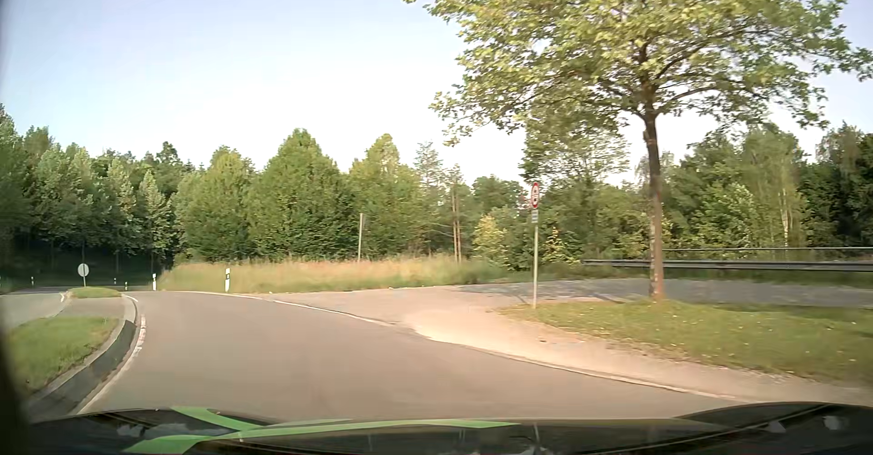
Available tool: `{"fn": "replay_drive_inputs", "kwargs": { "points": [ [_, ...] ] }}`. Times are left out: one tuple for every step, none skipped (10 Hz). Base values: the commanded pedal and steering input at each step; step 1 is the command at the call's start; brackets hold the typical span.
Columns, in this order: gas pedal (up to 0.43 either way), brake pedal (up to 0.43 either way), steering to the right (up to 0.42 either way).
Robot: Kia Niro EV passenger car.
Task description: Follow the waypoints while adhering to traffic rules and regulations
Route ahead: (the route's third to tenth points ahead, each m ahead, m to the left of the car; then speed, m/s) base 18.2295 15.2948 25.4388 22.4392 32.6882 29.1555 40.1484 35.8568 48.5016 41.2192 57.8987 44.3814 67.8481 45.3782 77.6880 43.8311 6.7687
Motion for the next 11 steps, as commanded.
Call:
{"fn": "replay_drive_inputs", "kwargs": {
  "points": [
    [0.228, 0.000, -0.309],
    [0.228, 0.000, -0.306],
    [0.240, 0.000, -0.297],
    [0.248, 0.000, -0.284],
    [0.260, 0.000, -0.267],
    [0.260, 0.000, -0.253],
    [0.260, 0.000, -0.233],
    [0.260, 0.000, -0.212],
    [0.260, 0.000, -0.196],
    [0.260, 0.000, -0.177],
    [0.260, 0.000, -0.161]
  ]
}}
